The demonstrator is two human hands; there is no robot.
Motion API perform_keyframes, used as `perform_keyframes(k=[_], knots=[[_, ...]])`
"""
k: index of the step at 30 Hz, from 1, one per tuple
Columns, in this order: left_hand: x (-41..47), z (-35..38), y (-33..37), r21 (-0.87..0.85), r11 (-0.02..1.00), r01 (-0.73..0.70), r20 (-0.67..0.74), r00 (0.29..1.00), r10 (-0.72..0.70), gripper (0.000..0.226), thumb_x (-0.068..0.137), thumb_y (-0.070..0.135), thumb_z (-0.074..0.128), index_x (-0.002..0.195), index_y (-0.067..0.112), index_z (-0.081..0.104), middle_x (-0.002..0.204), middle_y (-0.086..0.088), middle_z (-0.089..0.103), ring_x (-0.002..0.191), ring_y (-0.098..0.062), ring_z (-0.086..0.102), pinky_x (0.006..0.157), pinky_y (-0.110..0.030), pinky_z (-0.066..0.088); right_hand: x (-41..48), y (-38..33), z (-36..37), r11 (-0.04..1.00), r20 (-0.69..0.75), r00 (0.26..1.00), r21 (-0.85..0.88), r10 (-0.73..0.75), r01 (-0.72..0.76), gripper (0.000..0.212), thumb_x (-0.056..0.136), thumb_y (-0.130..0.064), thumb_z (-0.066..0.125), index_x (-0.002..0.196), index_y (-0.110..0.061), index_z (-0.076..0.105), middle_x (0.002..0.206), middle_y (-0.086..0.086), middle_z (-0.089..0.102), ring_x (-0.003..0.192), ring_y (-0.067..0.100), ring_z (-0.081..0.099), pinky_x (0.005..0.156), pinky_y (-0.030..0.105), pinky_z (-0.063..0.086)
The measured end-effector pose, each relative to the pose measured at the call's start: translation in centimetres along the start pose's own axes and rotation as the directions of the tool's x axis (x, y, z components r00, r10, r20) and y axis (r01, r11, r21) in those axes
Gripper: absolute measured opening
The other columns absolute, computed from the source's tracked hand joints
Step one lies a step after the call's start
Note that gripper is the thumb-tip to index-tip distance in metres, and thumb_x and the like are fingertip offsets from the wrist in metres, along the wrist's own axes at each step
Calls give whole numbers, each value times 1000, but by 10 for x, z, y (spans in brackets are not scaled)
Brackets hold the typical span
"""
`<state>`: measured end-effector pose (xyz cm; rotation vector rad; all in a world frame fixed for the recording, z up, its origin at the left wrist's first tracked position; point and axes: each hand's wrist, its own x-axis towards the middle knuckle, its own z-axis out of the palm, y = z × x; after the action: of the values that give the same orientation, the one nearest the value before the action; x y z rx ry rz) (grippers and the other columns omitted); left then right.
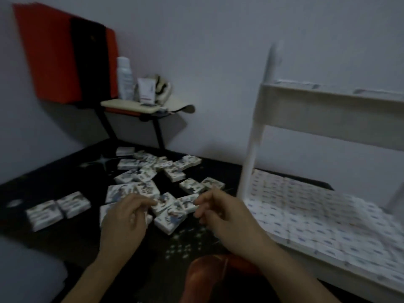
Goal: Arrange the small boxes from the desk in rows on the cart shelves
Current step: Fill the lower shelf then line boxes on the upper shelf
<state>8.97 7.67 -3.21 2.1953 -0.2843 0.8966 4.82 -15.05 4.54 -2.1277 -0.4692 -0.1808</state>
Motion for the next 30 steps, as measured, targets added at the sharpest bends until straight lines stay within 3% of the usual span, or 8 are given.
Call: perform_keyframes(k=[2,6,10,16,21,24,27,30], knots=[[-15,-7,-16,76,997,-15,-22,1000,17,35,84,5,42,89,32,63,93,11,63,92,-13,60,76,-36,48,13,17,24,996,54,995,-39,84,-82,37,91,0,41,97,-33,57,88,-11,66,81,16,63,79,46,53],[-23,-11,-33,32,999,38,-153,988,-33,31,84,8,41,89,24,68,96,7,65,97,-17,60,81,-49,49,39,41,53,971,77,977,-150,198,-185,30,91,-2,42,102,-25,57,92,-6,65,74,18,60,72,40,50],[-27,-10,-36,6,993,119,-237,965,-114,32,85,17,40,98,20,68,104,5,66,105,-20,60,90,-53,45,58,60,73,918,-3,951,-258,310,-300,18,96,-30,52,114,-28,53,97,-4,66,81,17,64,76,35,53],[-26,0,-48,176,953,248,-82,968,-236,51,86,51,40,123,21,59,127,4,58,126,-22,46,107,-52,31,56,58,83,891,-1,943,-327,333,-315,46,88,-54,60,126,-29,53,85,-10,59,85,7,59,71,27,48],[-25,1,-51,232,938,258,17,963,-269,66,79,60,37,130,23,58,143,5,47,140,-20,27,116,-52,13,49,55,84,878,15,952,-392,306,-277,50,86,-59,58,130,-34,55,117,-7,52,96,4,51,72,22,40],[-25,0,-48,222,947,232,36,969,-246,69,75,64,38,128,26,58,144,16,40,143,-9,15,119,-50,3,43,54,84,906,17,960,-336,280,-258,42,84,-57,62,122,-39,55,119,-11,46,99,1,46,76,20,39],[-27,-5,-39,85,965,248,17,968,-250,57,66,61,49,117,36,49,125,36,30,135,11,6,119,-44,0,39,58,81,945,-10,954,-138,299,-298,35,82,-46,70,111,-37,53,112,-16,52,99,0,51,79,20,43],[-30,-6,-35,45,974,221,27,975,-223,52,65,56,55,113,40,39,112,29,46,131,-9,32,117,-41,13,39,62,79,952,-27,952,-19,304,-305,36,81,-39,74,110,-31,55,104,-14,60,87,-5,53,74,16,44]])
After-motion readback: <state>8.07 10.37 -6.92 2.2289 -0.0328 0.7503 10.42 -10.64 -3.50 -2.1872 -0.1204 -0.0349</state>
